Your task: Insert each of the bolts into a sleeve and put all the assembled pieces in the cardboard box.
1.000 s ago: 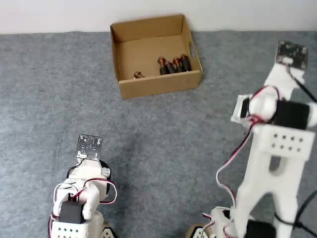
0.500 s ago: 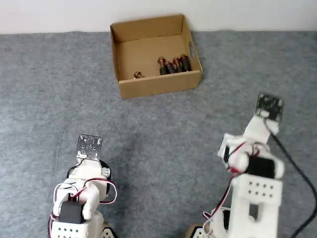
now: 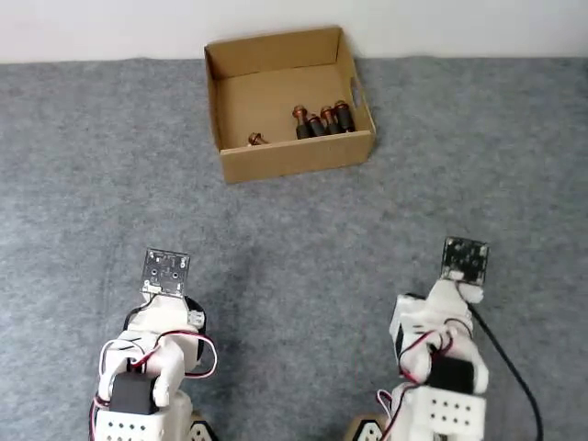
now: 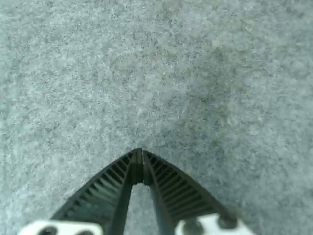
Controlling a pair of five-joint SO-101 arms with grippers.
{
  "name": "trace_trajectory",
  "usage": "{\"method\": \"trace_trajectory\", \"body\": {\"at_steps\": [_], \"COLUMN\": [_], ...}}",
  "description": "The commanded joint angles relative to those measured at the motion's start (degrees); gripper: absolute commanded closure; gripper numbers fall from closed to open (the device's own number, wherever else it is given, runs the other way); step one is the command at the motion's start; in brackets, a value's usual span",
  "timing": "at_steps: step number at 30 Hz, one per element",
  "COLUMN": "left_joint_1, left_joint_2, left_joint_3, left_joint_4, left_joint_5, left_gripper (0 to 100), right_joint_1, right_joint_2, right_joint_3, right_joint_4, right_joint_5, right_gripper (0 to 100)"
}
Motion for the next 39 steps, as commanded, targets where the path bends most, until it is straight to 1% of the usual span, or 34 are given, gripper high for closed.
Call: {"method": "trace_trajectory", "body": {"at_steps": [1, 4, 15, 39], "left_joint_1": [-0.26, -0.26, -0.26, -0.26], "left_joint_2": [-0.62, -0.62, -0.62, -0.62], "left_joint_3": [-0.31, -0.31, -0.31, -0.31], "left_joint_4": [0.44, 0.44, 0.44, 0.44], "left_joint_5": [-0.09, -0.09, -0.09, -0.09], "left_gripper": [100, 100, 100, 100], "right_joint_1": [0.48, 0.13, 0.57, 0.48], "right_joint_2": [-9.89, -16.31, -14.11, -14.11], "right_joint_3": [3.78, 4.22, 4.31, 4.31], "right_joint_4": [3.56, 9.54, 17.36, 17.98], "right_joint_5": [1.32, 1.14, 1.58, 1.49], "right_gripper": [99.1, 99.1, 99.0, 99.0]}}
